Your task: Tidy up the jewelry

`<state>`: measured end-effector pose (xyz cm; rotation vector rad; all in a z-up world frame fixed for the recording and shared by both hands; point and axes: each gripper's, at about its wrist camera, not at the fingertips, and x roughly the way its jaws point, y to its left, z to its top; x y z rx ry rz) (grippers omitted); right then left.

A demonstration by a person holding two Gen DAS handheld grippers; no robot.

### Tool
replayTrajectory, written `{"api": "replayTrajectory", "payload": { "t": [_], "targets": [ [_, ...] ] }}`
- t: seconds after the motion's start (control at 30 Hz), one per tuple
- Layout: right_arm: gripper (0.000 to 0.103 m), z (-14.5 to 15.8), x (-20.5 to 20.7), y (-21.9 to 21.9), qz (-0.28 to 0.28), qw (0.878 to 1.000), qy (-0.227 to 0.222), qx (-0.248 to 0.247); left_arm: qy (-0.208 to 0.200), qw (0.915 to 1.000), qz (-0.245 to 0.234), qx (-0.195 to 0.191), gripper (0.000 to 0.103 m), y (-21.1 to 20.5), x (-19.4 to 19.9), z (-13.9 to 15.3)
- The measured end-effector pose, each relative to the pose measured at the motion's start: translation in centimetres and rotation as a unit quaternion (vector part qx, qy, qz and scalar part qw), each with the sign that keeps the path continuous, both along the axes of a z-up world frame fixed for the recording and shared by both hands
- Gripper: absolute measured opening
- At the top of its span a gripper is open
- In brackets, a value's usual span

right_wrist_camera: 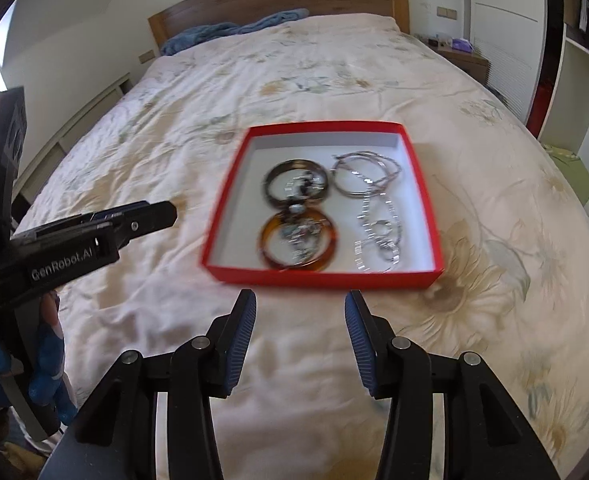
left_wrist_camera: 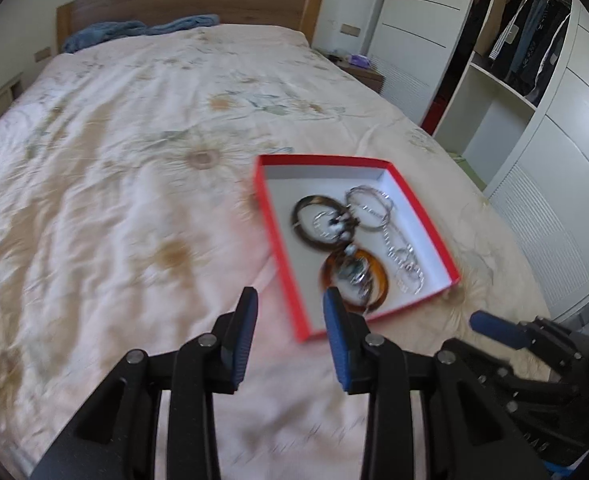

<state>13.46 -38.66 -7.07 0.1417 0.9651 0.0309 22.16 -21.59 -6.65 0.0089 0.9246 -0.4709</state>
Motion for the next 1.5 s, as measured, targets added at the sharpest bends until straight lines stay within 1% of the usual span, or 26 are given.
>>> {"api": "replayTrajectory", "payload": {
  "t": [0.13, 0.23, 0.43, 0.53, 0.63, 0.73, 0.87, 1.13, 1.17, 1.23, 1.5],
  "targets": [
    [0.048, 1.3, -1.9, 2.6, 0.011, 1.0, -0.01, 0.004, -0.009, 0.9994, 0.017, 0.028, 0.032, 3.3, -2.6, 1.2],
    [0.05, 2.3, -3.4, 4.7, 0.019, 1.0, -0.019, 0.006, -0.01, 0.9987, 0.031, 0.039, 0.032, 5.7, -4.1, 1.9],
    [0.052, 4.0, -5.7, 8.3, 0.032, 0.999, -0.034, 0.0, -0.052, 0.9953, 0.058, 0.058, 0.033, 10.2, -8.0, 4.1],
    [0.056, 4.7, -6.8, 10.0, 0.036, 0.998, -0.044, -0.004, -0.07, 0.9931, 0.072, 0.061, 0.038, 12.2, -9.6, 4.9],
    [0.058, 5.2, -7.8, 11.5, 0.036, 0.998, -0.052, -0.005, -0.081, 0.9912, 0.083, 0.063, 0.038, 14.2, -11.0, 5.3],
    [0.059, 5.4, -8.5, 12.5, 0.03, 0.998, -0.057, -0.005, -0.084, 0.9898, 0.095, 0.063, 0.038, 16.0, -12.2, 5.3],
    [0.064, 5.0, -9.3, 13.6, 0.019, 0.998, -0.055, -0.011, -0.083, 0.9883, 0.111, 0.063, 0.039, 18.1, -13.3, 4.7],
    [0.066, 3.7, -9.7, 14.7, 0.021, 0.999, -0.04, -0.015, -0.088, 0.9859, 0.127, 0.064, 0.039, 20.2, -14.7, 4.1],
    [0.068, 3.6, -9.7, 14.8, 0.021, 0.999, -0.039, -0.016, -0.087, 0.9859, 0.128, 0.064, 0.039, 20.3, -14.8, 4.0],
    [0.071, 3.5, -9.9, 14.9, 0.021, 0.999, -0.04, -0.016, -0.086, 0.9856, 0.128, 0.069, 0.039, 20.4, -14.9, 3.7],
    [0.073, 2.9, -10.1, 15.2, 0.025, 0.999, -0.035, -0.018, -0.08, 0.9857, 0.128, 0.074, 0.039, 20.3, -15.1, 3.1]
  ]
}}
